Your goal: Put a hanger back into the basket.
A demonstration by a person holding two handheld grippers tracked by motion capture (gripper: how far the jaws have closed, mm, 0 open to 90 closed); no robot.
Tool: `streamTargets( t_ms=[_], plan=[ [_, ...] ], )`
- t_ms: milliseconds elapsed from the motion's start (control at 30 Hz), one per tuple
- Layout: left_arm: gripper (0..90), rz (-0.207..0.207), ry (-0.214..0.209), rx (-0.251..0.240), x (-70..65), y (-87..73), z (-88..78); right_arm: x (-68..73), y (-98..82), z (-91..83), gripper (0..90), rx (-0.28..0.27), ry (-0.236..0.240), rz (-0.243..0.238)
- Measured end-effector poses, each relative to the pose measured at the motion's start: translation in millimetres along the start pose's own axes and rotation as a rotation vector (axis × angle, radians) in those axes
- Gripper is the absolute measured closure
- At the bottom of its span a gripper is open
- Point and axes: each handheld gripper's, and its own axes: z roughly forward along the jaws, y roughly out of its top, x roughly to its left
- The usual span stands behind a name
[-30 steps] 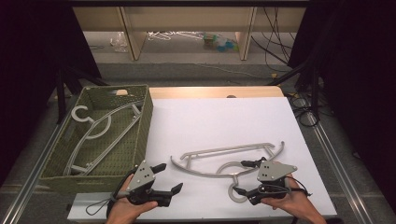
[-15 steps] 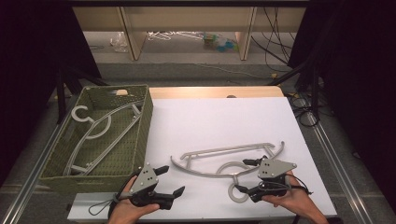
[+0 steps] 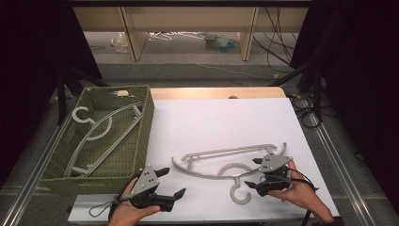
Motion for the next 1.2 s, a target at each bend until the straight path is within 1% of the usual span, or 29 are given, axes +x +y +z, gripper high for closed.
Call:
streamTargets(
  t_ms=[33,67,100,133,167,200,233,300,333,400,500,533,567,600,633,700,733,767,800,833,867,933,1000,1033,1067,1100,1133,1200],
  plan=[
    [16.2,0.0,0.0,0.0,0.0,0.0,0.0,0.0,0.0,0.0,19.4,0.0,0.0,0.0],
    [16.2,-0.003,-0.009,-0.006,0.1,-0.4,0.7,-2.0,-0.9,1.5,20.0,0.011,0.003,0.0],
    [16.2,-0.004,-0.009,-0.005,-0.2,-0.5,0.8,-3.4,-1.8,2.9,20.7,0.021,-0.003,0.01],
    [16.2,-0.008,-0.01,-0.005,-0.5,-0.7,1.0,-6.2,-2.4,4.2,21.5,0.035,0.004,0.01],
    [16.2,-0.006,-0.006,0.001,-0.8,-0.7,0.9,-10.6,-4.6,9.1,23.5,0.043,-0.002,0.013],
    [16.2,-0.006,-0.006,0.001,-0.8,-0.7,0.9,-12.7,-5.2,10.7,26.0,0.059,0.008,0.022],
    [16.2,0.002,-0.008,0.005,-0.5,-0.6,0.9,-12.7,-5.2,10.7,26.0,0.059,0.008,0.022],
    [16.2,0.001,-0.01,0.008,-0.8,-0.9,1.1,-17.6,-6.2,14.3,28.3,0.08,0.026,0.019],
    [16.2,0.0,-0.01,0.008,-0.9,-0.8,1.1,-18.9,-6.4,15.4,28.5,0.098,0.029,0.033],
    [16.2,0.003,-0.011,0.008,-0.5,-0.8,1.3,-22.9,-7.6,18.9,30.1,0.121,0.05,0.025],
    [16.2,0.004,-0.01,0.009,-0.2,-0.8,1.2,-26.0,-7.9,19.7,30.8,0.123,0.059,0.042],
    [16.2,0.003,-0.01,0.008,0.0,-0.8,1.2,-27.5,-8.5,20.5,32.9,0.123,0.073,0.055],
    [16.2,0.003,-0.009,0.008,0.0,-0.8,1.3,-29.2,-9.1,20.8,36.9,0.126,0.097,0.073],
    [16.2,0.004,-0.009,0.009,0.1,-0.8,1.3,-30.4,-9.6,20.8,38.4,0.126,0.117,0.09],
    [16.2,0.004,-0.009,0.009,-0.1,-1.0,1.3,-31.9,-10.3,20.7,38.6,0.127,0.124,0.097],
    [16.3,0.005,-0.015,0.008,-0.1,-1.1,1.8,-30.9,-9.6,20.6,39.9,0.133,0.121,0.1],
    [16.3,0.004,-0.019,0.007,-0.2,-1.4,2.2,-30.7,-8.7,20.3,42.1,0.137,0.121,0.089],
    [16.3,0.004,-0.019,0.007,-0.2,-1.4,2.2,-29.3,-7.4,19.4,42.1,0.15,0.123,0.088],
    [16.3,0.004,-0.018,0.006,-0.4,-1.4,2.2,-29.1,-6.7,19.1,47.9,0.151,0.136,0.076],
    [16.3,0.004,-0.018,0.006,-0.4,-1.4,2.2,-29.1,-6.7,19.1,47.9,0.151,0.136,0.076],
    [16.3,0.002,-0.021,0.007,-0.5,-1.4,2.3,-28.5,-6.3,17.7,49.4,0.164,0.148,0.078],
    [16.3,0.002,-0.021,0.008,-0.6,-1.5,2.4,-28.1,-6.6,17.7,49.4,0.163,0.144,0.079],
    [16.3,0.002,-0.019,0.01,-0.8,-1.6,2.6,-30.6,-6.5,18.3,49.5,0.166,0.162,0.069],
    [16.3,0.004,-0.015,0.013,-1.0,-1.6,2.4,-33.6,-4.0,18.1,49.8,0.192,0.188,0.048],
    [16.3,-0.002,-0.012,0.015,-1.6,-1.9,2.2,-33.6,-4.0,18.1,49.8,0.192,0.188,0.048],
    [16.4,0.001,-0.013,0.016,-1.4,-1.8,2.0,-33.2,-1.9,18.4,49.9,0.21,0.186,0.023],
    [16.4,0.007,-0.015,0.015,-0.4,-1.6,2.3,-33.6,-1.5,18.5,50.1,0.215,0.192,0.016],
    [16.4,0.006,-0.016,0.015,-0.4,-1.9,2.6,-34.7,-0.9,17.5,50.8,0.232,0.203,0.019]
  ],
)
